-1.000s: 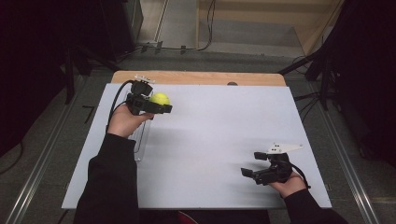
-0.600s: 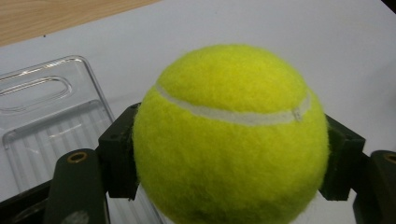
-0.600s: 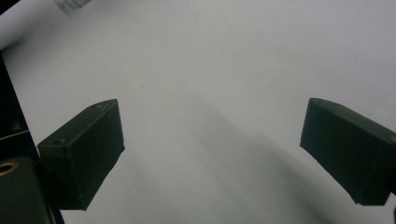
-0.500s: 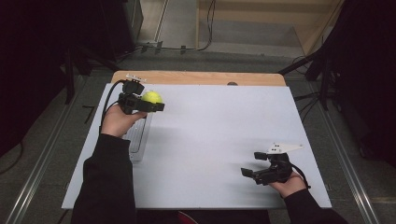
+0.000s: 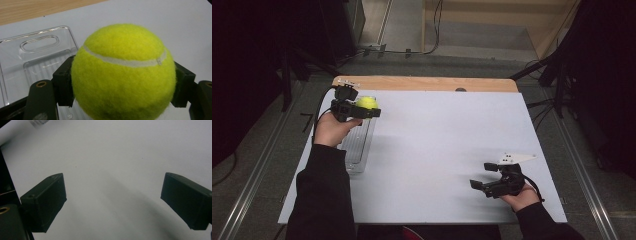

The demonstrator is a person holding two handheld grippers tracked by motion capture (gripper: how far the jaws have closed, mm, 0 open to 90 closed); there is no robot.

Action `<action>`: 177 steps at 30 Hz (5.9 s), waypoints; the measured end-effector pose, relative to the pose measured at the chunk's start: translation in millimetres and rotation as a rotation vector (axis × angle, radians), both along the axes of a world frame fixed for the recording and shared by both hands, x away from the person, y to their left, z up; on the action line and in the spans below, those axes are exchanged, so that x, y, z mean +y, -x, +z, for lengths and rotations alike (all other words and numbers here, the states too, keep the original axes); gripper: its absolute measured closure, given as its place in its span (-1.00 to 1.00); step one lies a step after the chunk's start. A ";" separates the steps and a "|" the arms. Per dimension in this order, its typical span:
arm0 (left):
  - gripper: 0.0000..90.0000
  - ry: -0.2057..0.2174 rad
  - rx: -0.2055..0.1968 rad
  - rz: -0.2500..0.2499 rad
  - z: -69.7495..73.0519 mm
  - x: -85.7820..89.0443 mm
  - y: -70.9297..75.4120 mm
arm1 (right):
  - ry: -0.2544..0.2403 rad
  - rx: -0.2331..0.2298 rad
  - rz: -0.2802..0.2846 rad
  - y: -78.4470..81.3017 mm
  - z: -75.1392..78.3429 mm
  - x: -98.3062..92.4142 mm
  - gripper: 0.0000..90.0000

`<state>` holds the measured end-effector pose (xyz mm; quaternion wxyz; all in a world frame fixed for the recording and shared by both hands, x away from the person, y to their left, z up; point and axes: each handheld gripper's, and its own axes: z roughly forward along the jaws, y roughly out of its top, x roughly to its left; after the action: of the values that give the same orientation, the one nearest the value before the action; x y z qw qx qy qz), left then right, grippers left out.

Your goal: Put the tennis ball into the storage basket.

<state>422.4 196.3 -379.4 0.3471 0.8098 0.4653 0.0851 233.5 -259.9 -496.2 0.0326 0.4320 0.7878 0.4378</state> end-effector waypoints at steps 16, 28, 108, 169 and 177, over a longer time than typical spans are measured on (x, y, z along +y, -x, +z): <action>-0.42 -0.003 0.004 0.082 -5.1 24.1 -0.8 | 0.003 -0.003 0.017 -3.7 -0.2 3.5 -0.90; -0.42 -0.005 0.023 0.120 -13.2 31.3 -3.6 | 0.001 -0.001 0.019 -4.8 -0.1 4.6 -0.90; -0.59 0.101 0.080 -0.154 -17.2 -46.5 21.9 | -0.003 -0.004 0.007 -1.7 0.7 0.4 -0.90; -0.59 0.077 -0.024 -0.327 -74.1 -34.8 124.7 | 0.001 -0.003 0.002 -1.9 0.6 -0.5 -0.90; -0.59 0.085 -0.020 -0.340 -77.6 -28.6 132.4 | 0.001 -0.003 0.002 -1.9 0.5 -0.7 -0.90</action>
<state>290.0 167.7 -457.0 0.3952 0.8604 0.3214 0.0136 235.4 -260.5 -495.7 0.0337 0.4307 0.7884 0.4379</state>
